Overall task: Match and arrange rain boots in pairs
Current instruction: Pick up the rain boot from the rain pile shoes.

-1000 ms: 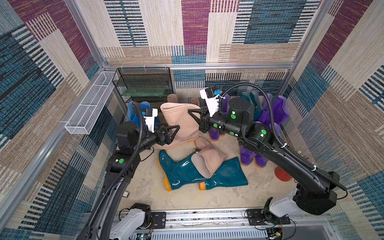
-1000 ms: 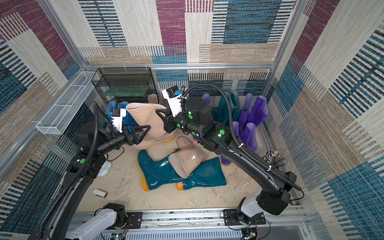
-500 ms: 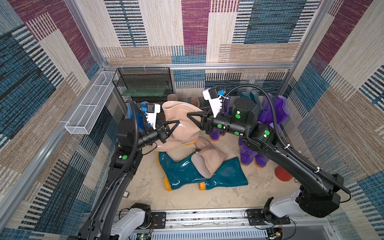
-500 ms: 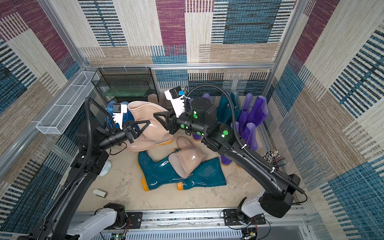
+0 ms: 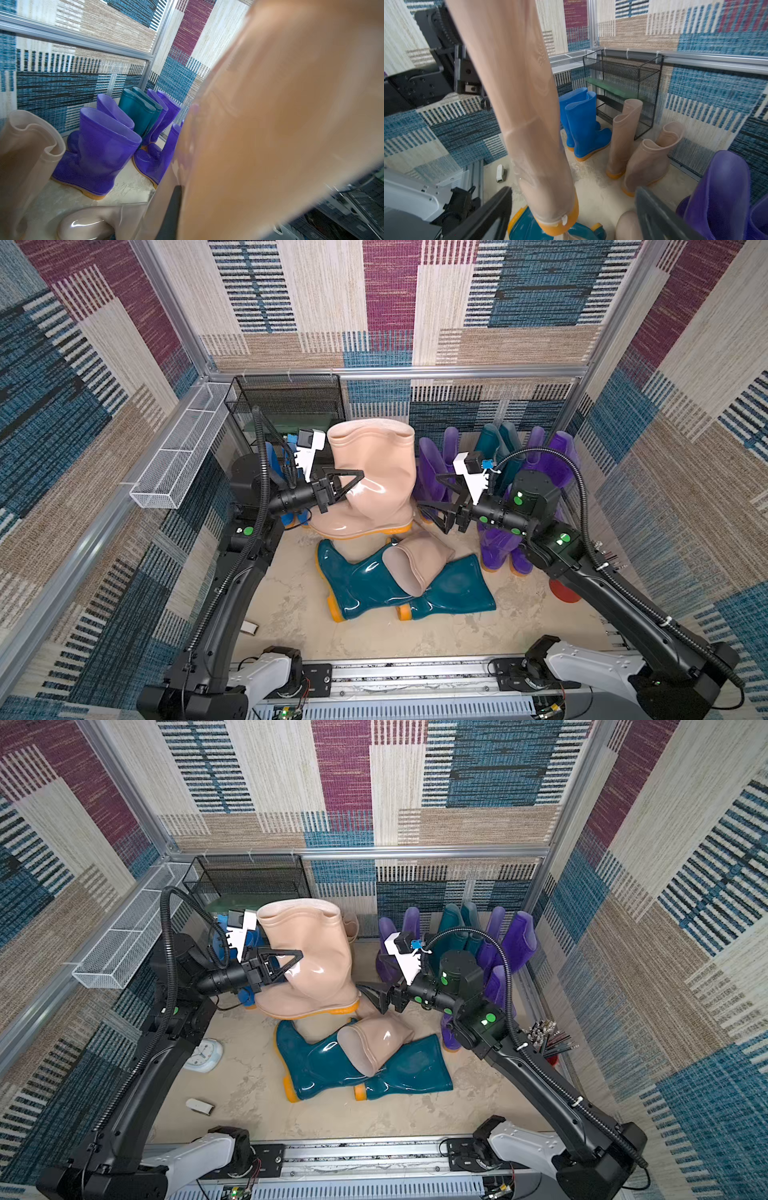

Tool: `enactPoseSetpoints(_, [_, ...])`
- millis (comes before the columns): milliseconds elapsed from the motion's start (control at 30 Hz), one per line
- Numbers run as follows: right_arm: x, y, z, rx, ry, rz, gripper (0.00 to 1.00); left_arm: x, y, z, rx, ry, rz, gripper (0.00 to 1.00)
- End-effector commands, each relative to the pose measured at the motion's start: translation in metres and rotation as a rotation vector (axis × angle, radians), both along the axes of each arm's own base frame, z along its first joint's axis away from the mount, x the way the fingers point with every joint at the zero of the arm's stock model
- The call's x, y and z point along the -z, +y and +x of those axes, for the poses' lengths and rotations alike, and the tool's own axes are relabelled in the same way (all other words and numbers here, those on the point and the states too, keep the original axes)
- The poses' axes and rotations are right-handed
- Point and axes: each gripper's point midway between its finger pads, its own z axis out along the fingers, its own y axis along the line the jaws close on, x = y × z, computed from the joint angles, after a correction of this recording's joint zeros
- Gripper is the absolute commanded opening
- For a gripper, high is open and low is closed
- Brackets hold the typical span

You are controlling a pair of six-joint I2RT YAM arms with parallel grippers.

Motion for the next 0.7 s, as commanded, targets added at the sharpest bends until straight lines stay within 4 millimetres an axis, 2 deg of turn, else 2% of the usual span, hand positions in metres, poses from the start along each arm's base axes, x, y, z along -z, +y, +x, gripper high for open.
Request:
enactPoseSetpoints(0, [-0.011,0.02,-0.02,-0.178,-0.083,0.026,0.95,-0.02,-0.004,-0.017,0.102,-0.079,-0.013,0.0])
enactPoseSetpoints(233, [0.003,0.051,-0.027,-0.317,-0.081,-0.027,0.95,-0.029,-0.007,-0.014,0.14,-0.075,-0.062,0.0])
enactPoseSetpoints(333, [0.011,0.063,-0.021,-0.325,-0.072,-0.036,0.96,-0.031,-0.007,-0.012,0.151,-0.064,-0.086,0.0])
enactPoseSetpoints(367, [0.012,0.067,-0.019,-0.33,-0.061,-0.031,0.99,-0.031,-0.007,-0.01,0.149,-0.06,-0.088,0.0])
enactPoseSetpoints(400, [0.011,0.07,-0.019,-0.339,-0.047,-0.028,0.95,-0.03,-0.007,-0.008,0.146,-0.053,-0.089,0.0])
enactPoseSetpoints(433, [0.011,0.073,-0.02,-0.351,-0.033,-0.025,0.85,-0.029,-0.007,-0.007,0.142,-0.047,-0.088,0.0])
enactPoseSetpoints(500, [0.004,0.078,-0.023,-0.358,-0.021,-0.007,0.43,-0.026,-0.007,-0.005,0.136,-0.037,-0.089,0.0])
enactPoseSetpoints(567, [0.001,0.082,-0.024,-0.333,-0.018,0.002,0.09,-0.024,-0.007,-0.001,0.121,-0.024,-0.092,0.0])
enactPoseSetpoints(600, [0.001,0.083,-0.024,-0.316,-0.016,0.002,0.0,-0.024,-0.006,0.0,0.112,-0.021,-0.089,0.0])
enactPoseSetpoints(633, [0.0,0.083,-0.022,-0.286,-0.011,0.008,0.0,-0.023,-0.006,0.001,0.098,-0.015,-0.087,0.0])
enactPoseSetpoints(667, [-0.003,0.081,-0.019,-0.247,-0.004,0.019,0.0,-0.021,-0.004,0.006,0.065,-0.004,-0.085,0.22])
